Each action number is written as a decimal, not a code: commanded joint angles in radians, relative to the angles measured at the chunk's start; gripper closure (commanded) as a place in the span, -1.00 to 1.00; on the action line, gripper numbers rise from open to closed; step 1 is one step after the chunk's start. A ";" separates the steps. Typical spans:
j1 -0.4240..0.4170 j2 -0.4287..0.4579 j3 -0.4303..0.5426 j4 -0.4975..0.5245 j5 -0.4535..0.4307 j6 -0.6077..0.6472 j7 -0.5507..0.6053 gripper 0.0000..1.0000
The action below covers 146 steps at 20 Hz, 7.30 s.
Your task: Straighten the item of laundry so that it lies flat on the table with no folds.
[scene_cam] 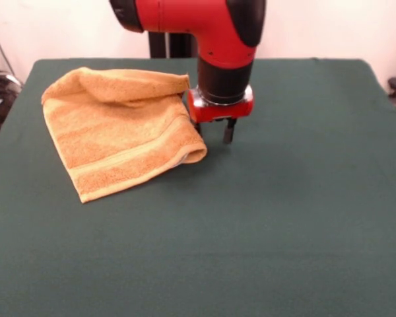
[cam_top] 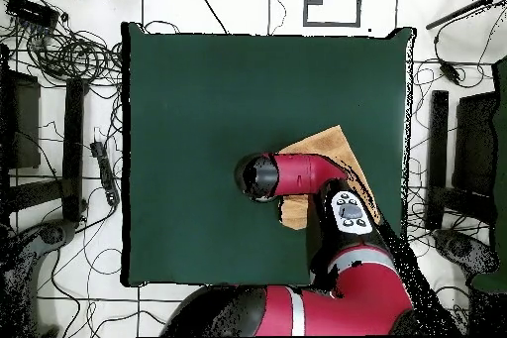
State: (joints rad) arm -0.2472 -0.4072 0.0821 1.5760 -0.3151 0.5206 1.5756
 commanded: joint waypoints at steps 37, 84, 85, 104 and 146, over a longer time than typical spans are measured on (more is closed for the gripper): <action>-0.053 0.116 0.010 -0.123 -0.060 -0.221 0.083 -1.00; -0.097 0.019 0.132 -0.017 0.008 -0.088 0.062 1.00; -0.097 0.016 0.139 -0.008 0.022 -0.081 0.073 1.00; -0.303 0.028 0.461 0.240 0.309 -0.054 0.069 1.00; -0.265 0.118 0.446 -0.177 -0.100 0.076 0.055 1.00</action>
State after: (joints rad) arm -0.6456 -0.1196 0.7445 1.5531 -0.2919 0.5260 1.5742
